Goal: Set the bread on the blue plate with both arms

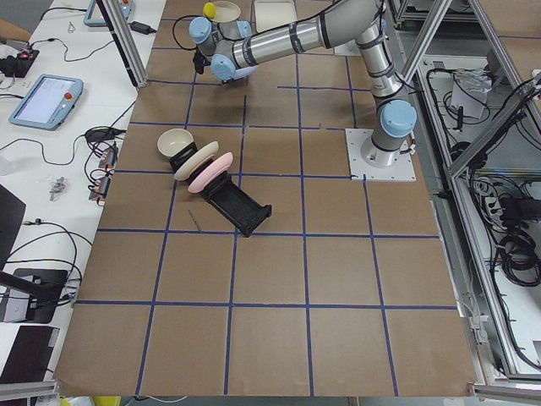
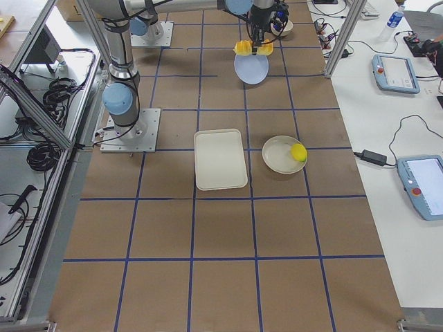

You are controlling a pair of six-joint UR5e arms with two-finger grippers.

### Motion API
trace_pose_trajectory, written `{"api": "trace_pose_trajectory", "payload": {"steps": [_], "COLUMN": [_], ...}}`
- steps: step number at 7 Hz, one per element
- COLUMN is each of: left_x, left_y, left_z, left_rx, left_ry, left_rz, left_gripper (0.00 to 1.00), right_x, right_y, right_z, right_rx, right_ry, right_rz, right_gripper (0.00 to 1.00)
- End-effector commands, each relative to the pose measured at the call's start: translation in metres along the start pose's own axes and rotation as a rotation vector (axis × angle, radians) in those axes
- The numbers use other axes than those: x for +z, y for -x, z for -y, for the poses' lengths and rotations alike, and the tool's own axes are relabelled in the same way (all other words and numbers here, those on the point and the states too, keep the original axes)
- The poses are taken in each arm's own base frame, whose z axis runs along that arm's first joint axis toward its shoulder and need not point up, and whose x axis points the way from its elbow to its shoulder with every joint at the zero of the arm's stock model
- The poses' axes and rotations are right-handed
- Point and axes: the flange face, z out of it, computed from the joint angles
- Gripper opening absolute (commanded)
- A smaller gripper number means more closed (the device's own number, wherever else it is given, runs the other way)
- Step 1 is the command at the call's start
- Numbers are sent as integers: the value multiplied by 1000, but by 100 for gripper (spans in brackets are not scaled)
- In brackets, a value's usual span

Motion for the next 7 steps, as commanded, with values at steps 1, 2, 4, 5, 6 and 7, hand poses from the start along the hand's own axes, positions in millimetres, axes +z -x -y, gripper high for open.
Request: {"api": "trace_pose_trajectory", "payload": {"steps": [1, 2, 4, 5, 6, 7], "left_x": [2, -7, -65, -104, -152, -190], "left_y": [-2, 3, 8, 16, 35, 47], "left_z": [6, 4, -22, -48, -78, -112], "left_rx": [4, 12, 9, -21, -36, -29], "left_ry": [-45, -59, -123, -101, -136, -141], "left_rz": [-29, -28, 79, 169, 296, 321], "left_gripper": [61, 83, 97, 97, 97, 97], "right_x": [4, 7, 16, 30, 47, 80], "right_y": [0, 0, 2, 4, 20, 48], "right_z": [-1, -3, -7, -1, -2, -5], "right_rx": [0, 0, 21, 79, 95, 64], "right_ry": [9, 14, 18, -2, -18, -43], "right_rz": [-3, -3, 3, 13, 17, 18], "right_gripper": [3, 3, 3, 3, 3, 3]}}
